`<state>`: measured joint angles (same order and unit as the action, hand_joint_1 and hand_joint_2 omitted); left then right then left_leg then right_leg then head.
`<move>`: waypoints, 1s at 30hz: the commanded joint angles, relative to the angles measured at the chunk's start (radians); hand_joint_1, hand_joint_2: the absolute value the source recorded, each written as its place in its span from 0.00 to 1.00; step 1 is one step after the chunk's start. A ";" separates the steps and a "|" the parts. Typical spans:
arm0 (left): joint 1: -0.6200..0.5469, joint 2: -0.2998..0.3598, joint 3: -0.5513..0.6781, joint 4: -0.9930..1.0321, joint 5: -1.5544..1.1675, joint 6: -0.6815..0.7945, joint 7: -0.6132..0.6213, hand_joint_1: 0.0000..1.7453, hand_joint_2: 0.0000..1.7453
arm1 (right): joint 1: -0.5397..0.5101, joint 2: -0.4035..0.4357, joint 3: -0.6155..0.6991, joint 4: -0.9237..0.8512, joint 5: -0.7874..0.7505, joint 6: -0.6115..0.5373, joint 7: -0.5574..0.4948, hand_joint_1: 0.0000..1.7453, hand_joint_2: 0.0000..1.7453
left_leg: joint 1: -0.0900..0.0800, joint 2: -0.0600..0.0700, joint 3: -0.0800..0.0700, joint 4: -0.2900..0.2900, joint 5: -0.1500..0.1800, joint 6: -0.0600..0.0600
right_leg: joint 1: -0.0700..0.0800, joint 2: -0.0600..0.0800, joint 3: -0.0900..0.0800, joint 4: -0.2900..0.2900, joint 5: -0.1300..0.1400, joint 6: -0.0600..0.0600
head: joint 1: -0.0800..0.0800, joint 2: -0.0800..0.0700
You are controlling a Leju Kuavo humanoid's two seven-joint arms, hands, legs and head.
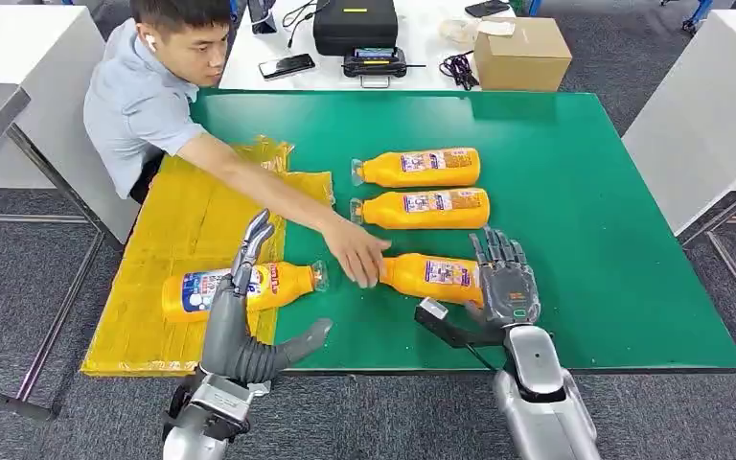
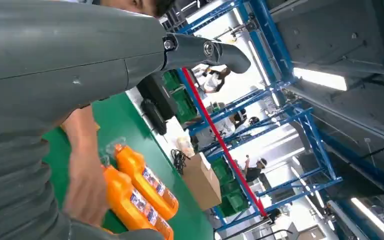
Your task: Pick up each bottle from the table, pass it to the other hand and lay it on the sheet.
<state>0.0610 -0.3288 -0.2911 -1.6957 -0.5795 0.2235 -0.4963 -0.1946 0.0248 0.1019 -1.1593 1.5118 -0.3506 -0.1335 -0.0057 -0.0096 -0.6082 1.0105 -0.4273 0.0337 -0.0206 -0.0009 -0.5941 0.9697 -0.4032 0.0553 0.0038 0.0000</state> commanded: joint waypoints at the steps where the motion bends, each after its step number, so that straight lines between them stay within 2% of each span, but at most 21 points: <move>1: -0.009 -0.012 -0.021 0.041 0.000 0.006 0.005 0.00 1.00 | -0.050 -0.006 -0.009 0.120 0.040 0.020 -0.005 0.00 1.00 | 0.001 0.001 0.004 0.000 -0.002 -0.002 | 0.001 0.000 0.004 -0.001 -0.001 -0.002 | 0.000 0.000; 10: 0.014 -0.014 -0.001 0.019 -0.012 0.004 0.001 0.00 1.00 | -0.005 0.014 -0.018 0.120 -0.011 0.101 -0.023 0.00 1.00 | 0.001 0.001 0.006 -0.001 -0.002 -0.002 | 0.002 0.000 0.005 -0.001 -0.002 -0.003 | 0.000 0.000; 21: 0.028 -0.020 0.017 0.007 -0.023 -0.010 0.023 0.00 1.00 | 0.052 -0.004 0.025 0.041 0.019 0.159 0.036 0.00 1.00 | 0.002 0.001 0.006 0.000 -0.003 -0.002 | 0.002 0.000 0.006 -0.001 -0.002 -0.003 | 0.000 0.000; 30: 0.025 -0.020 0.013 0.013 -0.029 -0.023 0.028 0.00 1.00 | 0.046 -0.014 -0.026 0.051 0.043 0.178 0.071 0.00 1.00 | 0.001 0.000 0.005 0.000 -0.002 -0.001 | 0.001 -0.001 0.005 -0.001 -0.002 -0.002 | 0.000 0.000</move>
<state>0.0736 -0.3288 -0.2750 -1.7010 -0.6062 0.2178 -0.4765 -0.1488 0.0305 0.1087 -1.1387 1.5114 -0.1942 -0.0721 -0.0057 -0.0094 -0.6062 1.0105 -0.4275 0.0337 -0.0206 -0.0009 -0.5927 0.9696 -0.4033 0.0553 0.0038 0.0000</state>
